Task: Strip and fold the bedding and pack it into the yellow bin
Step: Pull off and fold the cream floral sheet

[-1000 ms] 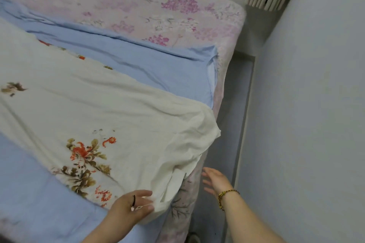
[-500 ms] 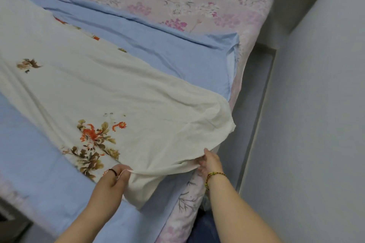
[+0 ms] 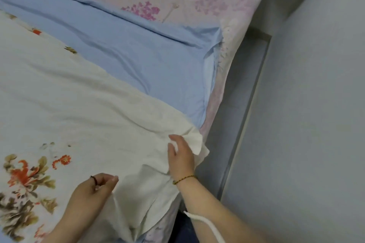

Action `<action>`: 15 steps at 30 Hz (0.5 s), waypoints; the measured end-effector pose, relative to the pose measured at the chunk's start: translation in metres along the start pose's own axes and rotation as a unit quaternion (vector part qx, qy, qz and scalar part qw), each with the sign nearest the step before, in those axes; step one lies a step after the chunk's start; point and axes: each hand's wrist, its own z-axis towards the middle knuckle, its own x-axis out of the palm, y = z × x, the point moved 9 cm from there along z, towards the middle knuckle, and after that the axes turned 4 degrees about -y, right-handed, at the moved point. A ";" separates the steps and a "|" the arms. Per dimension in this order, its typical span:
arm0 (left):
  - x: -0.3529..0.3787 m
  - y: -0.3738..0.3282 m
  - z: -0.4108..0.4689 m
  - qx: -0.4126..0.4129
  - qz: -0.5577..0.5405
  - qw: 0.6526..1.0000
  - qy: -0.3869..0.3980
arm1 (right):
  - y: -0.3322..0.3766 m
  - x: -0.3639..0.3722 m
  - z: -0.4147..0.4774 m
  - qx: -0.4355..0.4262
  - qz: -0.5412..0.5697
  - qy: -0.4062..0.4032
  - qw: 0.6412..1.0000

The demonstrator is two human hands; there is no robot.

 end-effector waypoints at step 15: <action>0.192 -0.091 0.031 0.392 0.396 0.828 0.068 | -0.142 -0.040 0.008 0.388 0.350 -0.059 0.851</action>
